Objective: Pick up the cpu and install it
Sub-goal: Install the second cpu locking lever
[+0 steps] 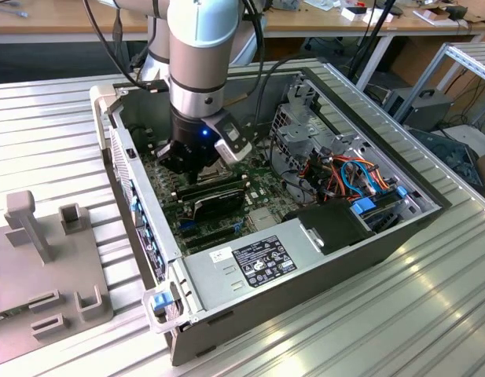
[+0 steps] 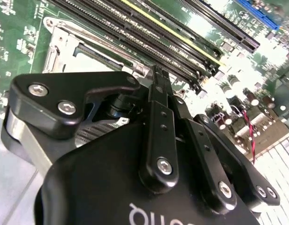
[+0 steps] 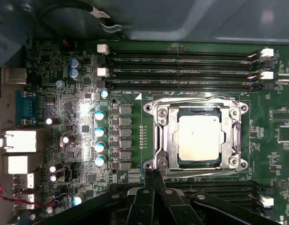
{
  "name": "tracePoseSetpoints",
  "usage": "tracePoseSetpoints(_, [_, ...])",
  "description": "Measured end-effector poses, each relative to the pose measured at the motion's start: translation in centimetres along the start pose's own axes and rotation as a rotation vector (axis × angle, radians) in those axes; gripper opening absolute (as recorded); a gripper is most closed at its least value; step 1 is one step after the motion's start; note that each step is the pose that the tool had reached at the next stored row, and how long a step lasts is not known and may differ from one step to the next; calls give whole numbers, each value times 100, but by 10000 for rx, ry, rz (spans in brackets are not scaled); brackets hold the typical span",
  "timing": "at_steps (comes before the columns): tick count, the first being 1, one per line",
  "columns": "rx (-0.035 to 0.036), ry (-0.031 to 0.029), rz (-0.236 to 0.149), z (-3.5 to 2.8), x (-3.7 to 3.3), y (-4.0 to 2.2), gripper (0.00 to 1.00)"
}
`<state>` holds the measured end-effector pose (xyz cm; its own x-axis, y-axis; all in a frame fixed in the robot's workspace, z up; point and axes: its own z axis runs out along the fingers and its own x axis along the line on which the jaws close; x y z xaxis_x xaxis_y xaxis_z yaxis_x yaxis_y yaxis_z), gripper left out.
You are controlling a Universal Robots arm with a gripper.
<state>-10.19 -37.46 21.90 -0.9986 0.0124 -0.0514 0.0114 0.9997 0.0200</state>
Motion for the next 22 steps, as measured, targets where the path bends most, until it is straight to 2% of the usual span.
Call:
tracePoseSetpoints(4, [10, -2, 0, -72, -4, 2, 11])
tracePoseSetpoints(9, [12, 0, 1, -74, -18, 2, 11])
tracePoseSetpoints(13, [11, -1, 0, -58, -286, 5, 11])
tracePoseSetpoints(19, [11, -2, 0, -102, -300, 65, 11])
tracePoseSetpoints(22, [6, 0, 0, -102, -302, 159, 11])
